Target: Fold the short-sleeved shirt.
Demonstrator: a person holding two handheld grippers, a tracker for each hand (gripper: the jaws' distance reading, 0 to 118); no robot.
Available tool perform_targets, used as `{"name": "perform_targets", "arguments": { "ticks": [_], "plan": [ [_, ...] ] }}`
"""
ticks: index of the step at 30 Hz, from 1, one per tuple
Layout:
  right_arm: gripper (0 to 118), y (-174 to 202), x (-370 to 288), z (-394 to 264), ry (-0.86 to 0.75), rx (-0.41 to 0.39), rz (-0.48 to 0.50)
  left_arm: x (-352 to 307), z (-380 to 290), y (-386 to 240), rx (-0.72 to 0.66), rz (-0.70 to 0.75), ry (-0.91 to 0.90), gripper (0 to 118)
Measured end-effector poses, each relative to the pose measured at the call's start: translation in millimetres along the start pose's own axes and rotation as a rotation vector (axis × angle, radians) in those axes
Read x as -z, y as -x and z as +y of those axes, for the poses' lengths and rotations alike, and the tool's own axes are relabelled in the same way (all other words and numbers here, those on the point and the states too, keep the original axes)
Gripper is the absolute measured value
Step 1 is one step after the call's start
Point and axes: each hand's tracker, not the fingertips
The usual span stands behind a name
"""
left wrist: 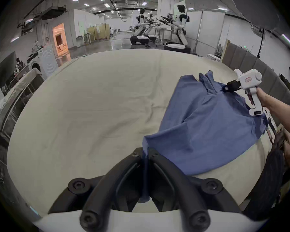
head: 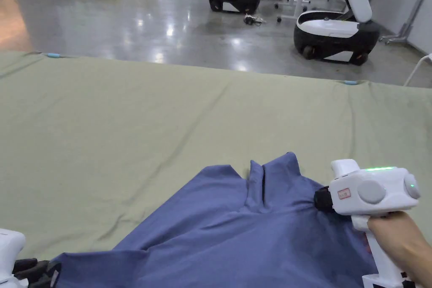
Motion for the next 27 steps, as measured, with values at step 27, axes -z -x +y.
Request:
{"name": "perform_targets", "arguments": {
  "ticks": [27],
  "plan": [
    [8, -41, -462, 143, -0.79, 0.117, -0.157, -140, 316, -16, 0.008, 0.074, -0.507, 0]
  ]
}}
